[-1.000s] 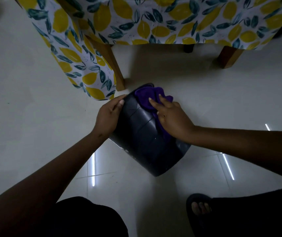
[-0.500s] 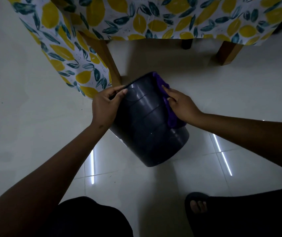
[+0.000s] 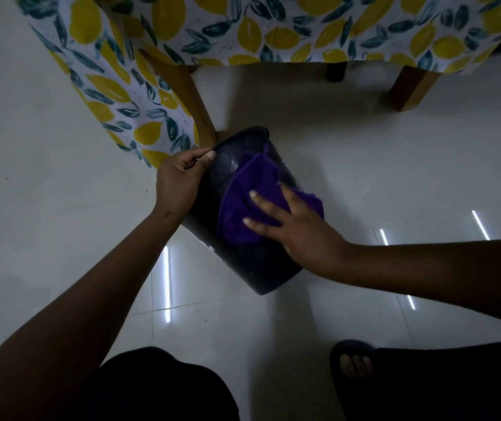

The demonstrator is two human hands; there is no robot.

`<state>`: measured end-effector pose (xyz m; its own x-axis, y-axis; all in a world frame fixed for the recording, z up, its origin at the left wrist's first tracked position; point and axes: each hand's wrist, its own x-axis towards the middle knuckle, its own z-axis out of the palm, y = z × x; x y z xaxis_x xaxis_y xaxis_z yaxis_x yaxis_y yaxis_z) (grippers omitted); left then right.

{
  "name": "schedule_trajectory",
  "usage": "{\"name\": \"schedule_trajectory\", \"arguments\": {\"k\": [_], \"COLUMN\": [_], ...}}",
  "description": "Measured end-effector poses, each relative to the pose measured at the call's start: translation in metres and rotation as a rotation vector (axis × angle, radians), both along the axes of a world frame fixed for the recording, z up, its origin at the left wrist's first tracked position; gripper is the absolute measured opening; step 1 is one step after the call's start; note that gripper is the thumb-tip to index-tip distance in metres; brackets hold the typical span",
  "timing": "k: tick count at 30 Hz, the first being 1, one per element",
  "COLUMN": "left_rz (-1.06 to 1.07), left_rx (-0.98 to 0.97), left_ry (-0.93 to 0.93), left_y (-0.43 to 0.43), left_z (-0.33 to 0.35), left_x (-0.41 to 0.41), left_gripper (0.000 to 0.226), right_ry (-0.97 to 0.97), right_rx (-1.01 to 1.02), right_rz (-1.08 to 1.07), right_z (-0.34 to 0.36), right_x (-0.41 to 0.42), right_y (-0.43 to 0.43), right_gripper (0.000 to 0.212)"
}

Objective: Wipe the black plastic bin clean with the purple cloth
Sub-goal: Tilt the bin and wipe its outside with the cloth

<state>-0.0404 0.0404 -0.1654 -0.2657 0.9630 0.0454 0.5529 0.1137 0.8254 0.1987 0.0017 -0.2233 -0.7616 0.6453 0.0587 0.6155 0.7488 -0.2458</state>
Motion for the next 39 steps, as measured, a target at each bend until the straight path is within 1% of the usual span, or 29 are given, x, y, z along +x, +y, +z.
{"name": "schedule_trajectory", "arguments": {"k": [2, 4, 5, 8, 10, 13, 17, 20, 23, 26, 28, 31, 33, 36, 39], "left_rz": [-0.009, -0.008, -0.003, 0.017, 0.028, 0.043, 0.038, -0.022, -0.132, -0.129, -0.116, -0.140, -0.115, -0.104, -0.080], "left_rx": [0.006, 0.010, 0.012, 0.024, 0.026, 0.012, -0.002, 0.001, -0.067, -0.161, -0.150, -0.044, 0.016, 0.061, 0.117], "left_ry": [0.001, 0.009, 0.017, 0.020, 0.014, -0.032, -0.150, -0.202, -0.122, -0.104, -0.085, 0.106, 0.161, 0.197, 0.242], "left_y": [0.000, -0.001, -0.001, -0.004, -0.008, -0.010, -0.013, -0.010, 0.000, 0.007, 0.008, 0.006, 0.004, 0.000, -0.004], "left_z": [0.000, -0.002, -0.003, -0.006, -0.006, -0.004, 0.000, 0.006, 0.012, 0.014, 0.016, 0.019, 0.017, 0.011, 0.007], "left_x": [-0.001, -0.003, -0.003, -0.008, -0.009, -0.009, -0.009, -0.008, -0.009, -0.009, -0.004, 0.005, 0.006, 0.001, 0.000], "left_gripper": [0.021, 0.022, 0.023, 0.024, 0.023, 0.021, 0.013, 0.008, 0.005, 0.007, 0.016, 0.028, 0.030, 0.030, 0.030], "right_ry": [-0.013, -0.002, 0.021, 0.155, 0.256, 0.331, 0.411, 0.428, 0.424, 0.378, 0.347, 0.358, 0.394, 0.444, 0.415], "right_rx": [0.047, 0.053, 0.026, -0.134, -0.202, -0.279, -0.323, -0.276, -0.206, -0.178, -0.153, -0.140, -0.177, -0.297, -0.423], "right_rz": [0.143, 0.170, 0.138, -0.057, -0.160, -0.256, -0.319, -0.358, -0.341, -0.316, -0.298, -0.283, -0.311, -0.395, -0.470], "right_z": [-0.001, -0.001, -0.002, -0.002, -0.003, -0.004, 0.004, 0.018, 0.018, 0.015, 0.014, 0.013, 0.013, 0.014, 0.014], "right_x": [0.007, 0.016, 0.019, 0.022, 0.018, 0.010, 0.009, 0.010, 0.011, 0.009, 0.006, -0.001, -0.006, -0.008, 0.001], "right_y": [-0.003, 0.000, 0.002, 0.008, 0.012, 0.023, 0.043, 0.062, 0.062, 0.050, 0.046, 0.045, 0.055, 0.082, 0.097], "right_gripper": [0.072, 0.068, 0.064, 0.051, 0.048, 0.047, 0.049, 0.050, 0.050, 0.051, 0.053, 0.055, 0.054, 0.051, 0.048]}}
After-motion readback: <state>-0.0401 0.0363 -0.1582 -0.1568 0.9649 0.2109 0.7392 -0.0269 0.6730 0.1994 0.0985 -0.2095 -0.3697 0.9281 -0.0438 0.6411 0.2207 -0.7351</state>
